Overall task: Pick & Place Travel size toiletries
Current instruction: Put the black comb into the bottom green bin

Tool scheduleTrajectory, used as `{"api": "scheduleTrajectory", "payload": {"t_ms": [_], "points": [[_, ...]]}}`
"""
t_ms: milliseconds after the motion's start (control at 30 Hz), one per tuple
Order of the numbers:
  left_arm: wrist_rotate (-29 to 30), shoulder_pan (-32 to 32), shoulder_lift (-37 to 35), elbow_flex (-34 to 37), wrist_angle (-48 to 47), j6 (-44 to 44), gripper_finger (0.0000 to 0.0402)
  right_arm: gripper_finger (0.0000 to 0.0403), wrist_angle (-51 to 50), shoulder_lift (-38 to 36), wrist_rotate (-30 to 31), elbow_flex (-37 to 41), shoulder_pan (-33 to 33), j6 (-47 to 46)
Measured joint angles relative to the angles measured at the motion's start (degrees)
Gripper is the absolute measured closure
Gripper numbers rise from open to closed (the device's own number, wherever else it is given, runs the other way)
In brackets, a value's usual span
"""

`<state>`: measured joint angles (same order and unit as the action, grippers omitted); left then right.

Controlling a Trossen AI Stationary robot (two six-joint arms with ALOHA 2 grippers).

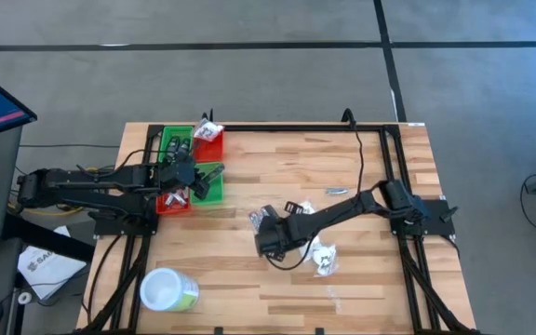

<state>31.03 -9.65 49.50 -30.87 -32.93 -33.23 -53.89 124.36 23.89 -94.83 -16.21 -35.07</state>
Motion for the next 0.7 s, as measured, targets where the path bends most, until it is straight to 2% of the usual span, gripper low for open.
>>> {"api": "scheduleTrajectory", "payload": {"t_ms": [233, 433, 500, 600, 633, 700], "points": [[0.0, -0.02, 0.02, 0.0, -0.04, -0.01, 0.0302, 0.0403, 9.18, -2.52, -0.52, 7.72, -4.8, -3.0], [0.0, -0.02, 0.0, 0.0, 0.23, 1.29, 0.0302, 0.0403, 17.12, -16.99, 4.25, 21.91, -5.93, -7.21], [0.0, -0.02, 0.01, -0.01, 0.49, 1.29, 0.0302, 0.0403, 29.31, -21.74, 4.28, 28.79, -5.53, -6.42], [0.0, -0.02, 0.01, -0.02, 0.96, 1.28, 0.0302, 0.0403, 50.72, -26.21, -3.91, 38.56, -4.23, -1.63], [0.0, -0.02, 0.0, -0.02, 0.96, 1.27, 0.0302, 0.0403, 55.66, -26.71, -6.46, 40.88, -3.8, -0.87], [0.0, -0.02, 0.01, -0.02, 1.18, 1.29, 0.0302, 0.0403, 58.46, -27.23, -7.75, 44.37, -3.2, -0.71]]}}
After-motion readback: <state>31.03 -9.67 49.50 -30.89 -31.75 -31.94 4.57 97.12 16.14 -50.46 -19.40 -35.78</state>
